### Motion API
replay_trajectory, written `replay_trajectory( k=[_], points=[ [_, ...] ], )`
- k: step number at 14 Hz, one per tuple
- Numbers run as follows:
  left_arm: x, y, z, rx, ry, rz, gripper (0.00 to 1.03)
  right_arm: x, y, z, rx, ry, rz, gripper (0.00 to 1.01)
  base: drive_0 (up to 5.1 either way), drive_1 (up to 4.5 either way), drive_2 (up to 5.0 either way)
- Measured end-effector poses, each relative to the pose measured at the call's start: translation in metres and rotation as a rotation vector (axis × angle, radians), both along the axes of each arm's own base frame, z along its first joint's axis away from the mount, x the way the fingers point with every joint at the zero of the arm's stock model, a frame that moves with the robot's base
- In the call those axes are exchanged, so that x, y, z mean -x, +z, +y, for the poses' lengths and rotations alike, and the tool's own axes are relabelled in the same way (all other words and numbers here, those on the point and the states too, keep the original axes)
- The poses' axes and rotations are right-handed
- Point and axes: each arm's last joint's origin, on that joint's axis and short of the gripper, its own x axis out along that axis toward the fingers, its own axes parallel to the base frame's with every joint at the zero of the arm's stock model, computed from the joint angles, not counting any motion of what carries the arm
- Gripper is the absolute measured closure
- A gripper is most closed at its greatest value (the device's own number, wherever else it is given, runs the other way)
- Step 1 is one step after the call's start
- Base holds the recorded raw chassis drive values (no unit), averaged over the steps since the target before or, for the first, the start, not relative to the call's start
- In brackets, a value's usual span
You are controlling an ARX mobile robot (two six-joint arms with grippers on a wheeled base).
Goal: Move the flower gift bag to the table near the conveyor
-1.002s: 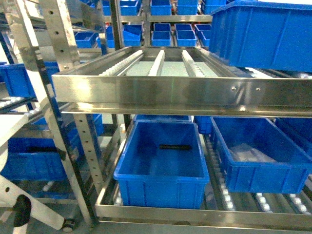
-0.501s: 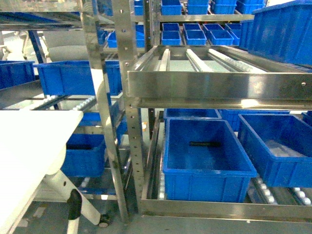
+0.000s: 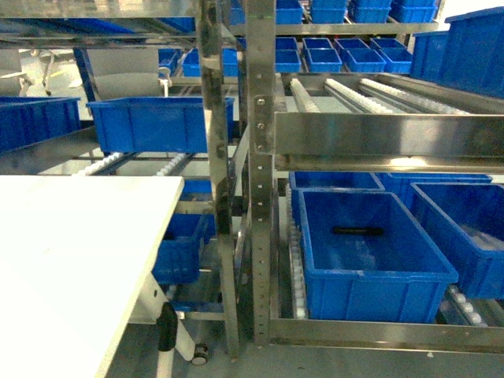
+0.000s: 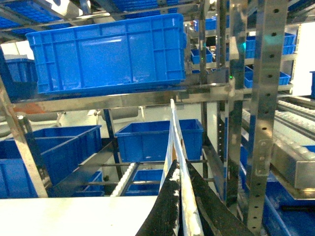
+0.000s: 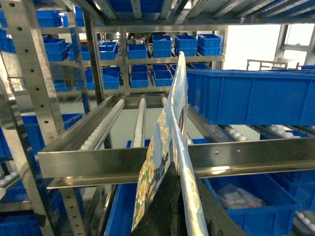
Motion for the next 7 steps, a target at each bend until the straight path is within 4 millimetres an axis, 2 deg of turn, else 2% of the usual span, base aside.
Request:
replay_trajectory(
  k=[7],
  points=[
    [-0.0001, -0.0001, 0.0001, 0.0, 0.001, 0.0, 1.01, 0.0, 0.0001, 0.0, 0.0, 0.0, -0.001, 0.99, -5.0, 1.44, 3.2]
  ],
)
